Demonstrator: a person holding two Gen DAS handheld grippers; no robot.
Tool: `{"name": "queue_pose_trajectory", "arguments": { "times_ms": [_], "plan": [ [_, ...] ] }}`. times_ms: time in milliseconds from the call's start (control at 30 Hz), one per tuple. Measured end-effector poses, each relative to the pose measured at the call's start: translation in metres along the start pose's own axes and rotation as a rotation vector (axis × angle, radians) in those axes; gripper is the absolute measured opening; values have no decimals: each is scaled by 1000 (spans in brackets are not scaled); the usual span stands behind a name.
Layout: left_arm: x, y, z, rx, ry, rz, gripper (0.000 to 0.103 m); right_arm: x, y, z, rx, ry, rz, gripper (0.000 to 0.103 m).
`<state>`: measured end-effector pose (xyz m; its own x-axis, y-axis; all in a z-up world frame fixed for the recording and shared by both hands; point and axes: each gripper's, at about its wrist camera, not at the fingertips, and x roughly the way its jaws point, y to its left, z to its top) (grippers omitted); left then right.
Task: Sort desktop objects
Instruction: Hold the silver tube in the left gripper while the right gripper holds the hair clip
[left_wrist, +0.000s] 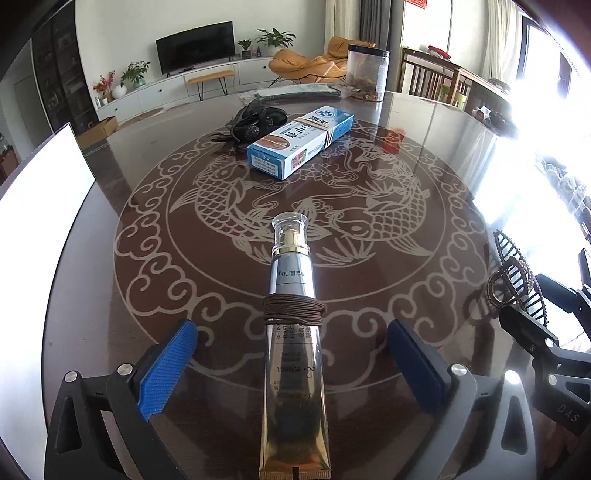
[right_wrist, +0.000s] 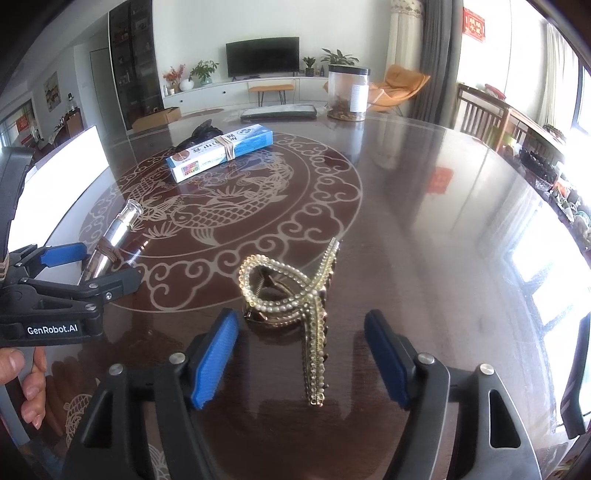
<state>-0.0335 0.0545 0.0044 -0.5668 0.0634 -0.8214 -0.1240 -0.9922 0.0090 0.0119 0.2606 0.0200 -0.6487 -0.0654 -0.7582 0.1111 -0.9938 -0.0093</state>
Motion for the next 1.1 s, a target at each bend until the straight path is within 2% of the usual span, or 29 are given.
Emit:
{"name": "queue_pose_trajectory", "arguments": {
  "times_ms": [233, 433, 1100],
  "plan": [
    [0, 0, 0, 1, 0, 0, 103, 0, -8, 0, 52, -6, 34, 83],
    [0, 0, 0, 0, 0, 0, 103, 1, -20, 0, 126, -2, 72, 83],
    [0, 1, -1, 1, 0, -1, 103, 5, -14, 1, 91, 17, 64, 85]
  ]
}}
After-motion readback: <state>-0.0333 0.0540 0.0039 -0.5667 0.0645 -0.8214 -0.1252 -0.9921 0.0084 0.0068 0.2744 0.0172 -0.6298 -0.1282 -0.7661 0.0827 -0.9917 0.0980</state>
